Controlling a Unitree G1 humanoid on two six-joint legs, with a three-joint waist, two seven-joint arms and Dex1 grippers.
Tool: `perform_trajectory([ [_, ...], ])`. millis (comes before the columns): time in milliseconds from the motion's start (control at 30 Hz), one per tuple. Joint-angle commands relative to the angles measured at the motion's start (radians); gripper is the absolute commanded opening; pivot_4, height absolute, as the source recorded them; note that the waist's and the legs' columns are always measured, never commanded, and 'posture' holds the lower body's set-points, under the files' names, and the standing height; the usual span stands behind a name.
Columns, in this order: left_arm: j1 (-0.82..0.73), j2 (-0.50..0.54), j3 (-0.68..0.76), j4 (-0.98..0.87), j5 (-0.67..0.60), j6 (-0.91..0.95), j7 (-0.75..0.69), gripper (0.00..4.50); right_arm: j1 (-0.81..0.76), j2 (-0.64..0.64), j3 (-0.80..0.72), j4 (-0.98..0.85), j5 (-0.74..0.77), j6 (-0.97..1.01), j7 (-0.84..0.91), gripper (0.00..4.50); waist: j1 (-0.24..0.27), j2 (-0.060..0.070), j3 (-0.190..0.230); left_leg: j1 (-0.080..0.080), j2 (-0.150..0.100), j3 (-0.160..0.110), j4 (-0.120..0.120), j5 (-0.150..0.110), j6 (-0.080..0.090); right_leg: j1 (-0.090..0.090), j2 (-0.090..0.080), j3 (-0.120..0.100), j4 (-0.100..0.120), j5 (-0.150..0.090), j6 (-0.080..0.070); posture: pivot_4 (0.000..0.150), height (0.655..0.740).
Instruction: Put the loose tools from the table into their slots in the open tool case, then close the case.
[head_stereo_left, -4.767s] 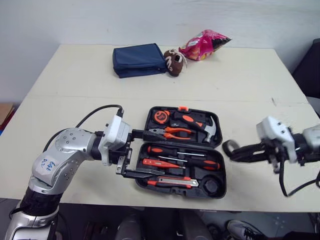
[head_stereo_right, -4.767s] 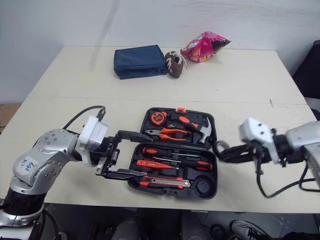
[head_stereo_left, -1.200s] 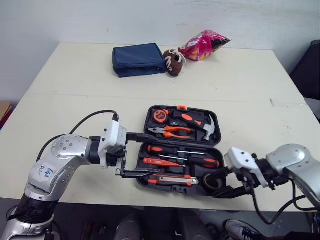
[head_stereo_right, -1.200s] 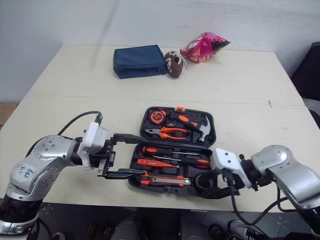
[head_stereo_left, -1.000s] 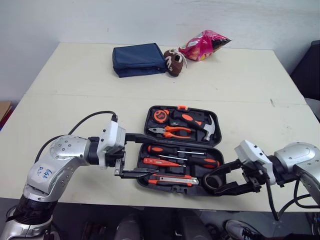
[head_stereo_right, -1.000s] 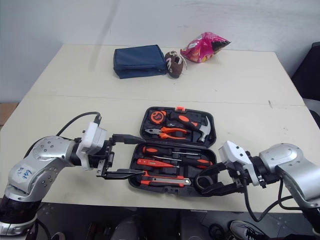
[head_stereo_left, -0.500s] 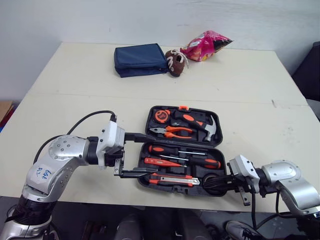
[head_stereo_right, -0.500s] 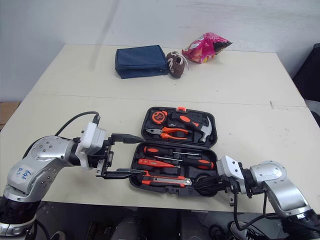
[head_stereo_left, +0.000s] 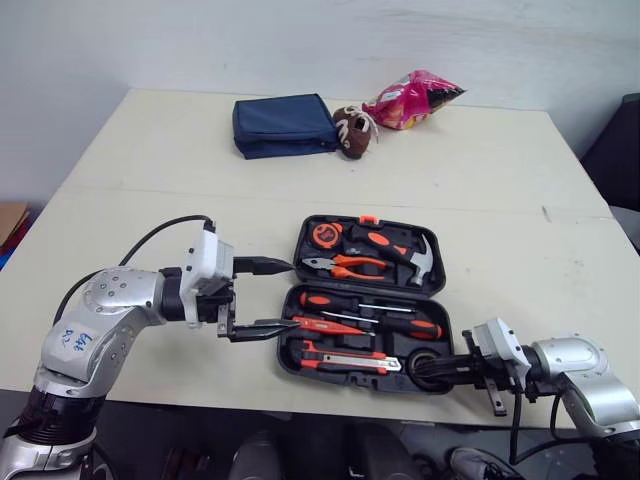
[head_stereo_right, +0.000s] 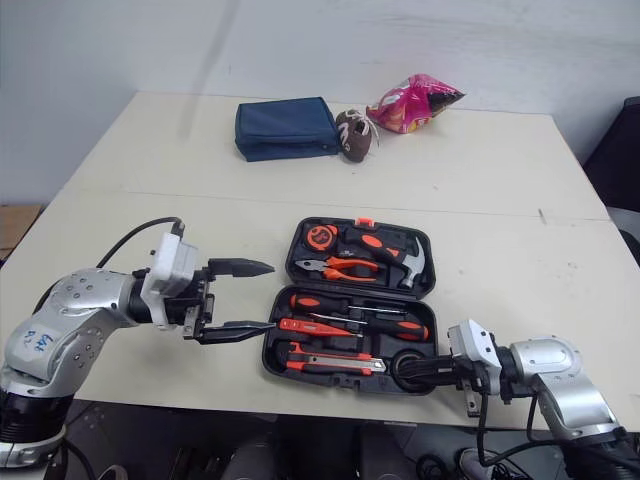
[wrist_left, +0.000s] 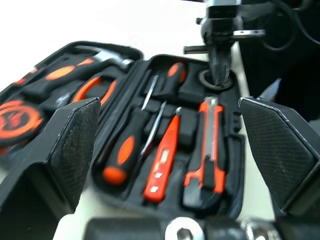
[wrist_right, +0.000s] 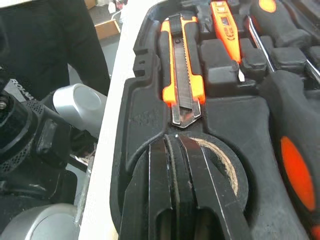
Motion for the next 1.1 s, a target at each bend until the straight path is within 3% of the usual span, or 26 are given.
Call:
perform_trajectory([
  [33,-0.001,0.000,0.042,0.033,0.002,-0.026,-0.002,4.50,0.006,0.020,-0.045,0.017,0.045,0.105,-0.068,0.06,0.000,-0.001,0.000,0.000,-0.001,0.000,0.000,0.000,0.001,0.001,-0.001,-0.001,0.000,0.000,0.000,0.150,0.7400],
  [233,0.046,0.028,0.090,0.138,0.055,-0.087,-0.018,4.50,-0.020,-0.040,-0.142,-0.273,0.254,0.402,-0.180,0.06,-0.009,0.008,0.005,-0.004,-0.003,0.000,-0.001,-0.001,0.002,-0.006,-0.006,-0.002,0.002,0.000,0.000,0.150,0.7400],
  [333,0.010,-0.008,0.058,0.246,0.210,-0.216,0.082,3.69,-0.056,-0.091,-0.229,-0.234,0.207,0.413,-0.248,0.00,-0.006,0.008,0.005,-0.010,-0.002,0.000,-0.002,0.000,0.000,-0.013,-0.005,-0.003,0.004,0.000,0.000,0.150,0.7400],
  [400,-0.017,-0.033,0.002,0.293,0.289,-0.223,0.138,2.73,-0.099,-0.111,-0.260,-0.110,0.116,0.336,-0.290,0.00,-0.004,0.008,0.005,-0.013,-0.003,0.000,0.000,0.001,0.001,-0.015,-0.005,-0.003,0.005,0.000,0.000,0.150,0.7400],
  [500,-0.034,-0.069,-0.067,0.304,0.299,-0.189,0.109,1.33,-0.146,-0.149,-0.251,0.057,-0.026,0.238,-0.332,0.00,0.002,0.008,0.005,-0.015,-0.006,0.001,0.001,0.002,0.004,-0.015,-0.006,-0.003,0.003,0.001,0.002,0.150,0.7400],
  [567,-0.053,-0.087,-0.106,0.330,0.372,-0.233,0.144,0.36,-0.142,-0.172,-0.225,0.074,-0.069,0.287,-0.357,0.00,0.003,0.008,0.005,-0.019,-0.006,0.002,0.001,0.002,0.005,-0.018,-0.007,-0.003,0.002,0.002,0.003,0.150,0.7400],
  [600,-0.061,-0.095,-0.115,0.341,0.397,-0.247,0.162,0.08,-0.142,-0.176,-0.218,0.077,-0.083,0.304,-0.366,0.00,0.003,0.008,0.005,-0.020,-0.006,0.002,0.001,0.002,0.005,-0.019,-0.006,-0.003,0.002,0.002,0.003,0.150,0.7400],
  [867,-0.102,-0.212,-0.159,0.369,0.370,-0.124,0.183,0.08,-0.149,-0.057,-0.140,-0.038,-0.095,0.390,-0.436,0.00,-0.010,0.008,0.005,-0.019,-0.004,0.006,0.003,0.003,0.003,-0.024,-0.004,0.002,0.009,0.002,0.003,0.150,0.7400],
  [1100,-0.185,-0.287,-0.195,0.439,0.420,-0.077,0.231,0.08,-0.216,0.035,-0.050,-0.056,-0.130,0.390,-0.449,0.00,-0.006,0.008,0.005,-0.020,-0.004,0.006,0.003,0.005,0.002,-0.024,-0.004,0.002,0.010,0.002,0.003,0.150,0.7400],
])
